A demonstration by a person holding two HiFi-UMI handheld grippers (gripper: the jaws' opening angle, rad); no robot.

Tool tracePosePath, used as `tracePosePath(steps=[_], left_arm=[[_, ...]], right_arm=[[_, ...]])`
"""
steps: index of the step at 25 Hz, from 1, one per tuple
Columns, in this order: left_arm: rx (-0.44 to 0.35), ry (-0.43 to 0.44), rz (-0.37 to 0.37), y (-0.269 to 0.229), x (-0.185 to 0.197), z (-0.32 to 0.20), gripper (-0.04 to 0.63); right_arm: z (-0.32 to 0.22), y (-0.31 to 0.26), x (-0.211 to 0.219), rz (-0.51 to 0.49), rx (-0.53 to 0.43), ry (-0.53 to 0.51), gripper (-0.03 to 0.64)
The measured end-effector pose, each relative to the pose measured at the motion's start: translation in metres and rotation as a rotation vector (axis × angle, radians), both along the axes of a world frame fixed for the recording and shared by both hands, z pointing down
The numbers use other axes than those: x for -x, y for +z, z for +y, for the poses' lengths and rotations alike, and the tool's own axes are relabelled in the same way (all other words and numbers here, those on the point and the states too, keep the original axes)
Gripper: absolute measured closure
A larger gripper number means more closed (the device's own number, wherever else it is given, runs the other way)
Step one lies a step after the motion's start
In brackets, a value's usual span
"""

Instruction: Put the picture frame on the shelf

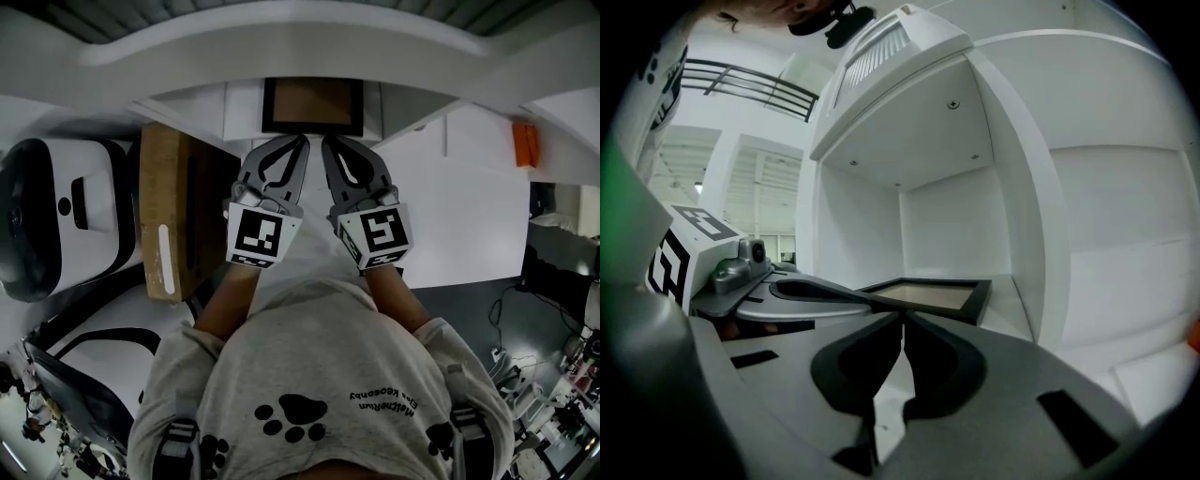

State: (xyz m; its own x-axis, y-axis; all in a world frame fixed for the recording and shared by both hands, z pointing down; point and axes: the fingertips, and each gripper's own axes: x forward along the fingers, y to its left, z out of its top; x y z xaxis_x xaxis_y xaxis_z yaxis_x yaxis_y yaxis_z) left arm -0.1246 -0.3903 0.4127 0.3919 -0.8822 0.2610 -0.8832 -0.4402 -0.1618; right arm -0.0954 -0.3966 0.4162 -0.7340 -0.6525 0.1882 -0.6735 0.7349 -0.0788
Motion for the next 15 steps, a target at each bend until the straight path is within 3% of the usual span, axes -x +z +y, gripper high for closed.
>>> tracePosePath(steps=[7,12,15], left_arm=[[-0.042,0.013,-0.002,-0.027,-0.016,0.023,0.575],[-0.100,-0.018,-0.016,-0.052,-0.028,0.066,0.575],[-0.118,-0.042,0.018,-0.063,-0.034,0.094,0.575]], right_arm=[[0.003,-0.017,-0.021,0.003,-0.042,0.041,0.578],[0.050,-0.053,-0.027,-0.036,-0.109,0.030,0.578],[0.084,-0.067,-0.031,-0.034,-0.152,0.035,0.578]])
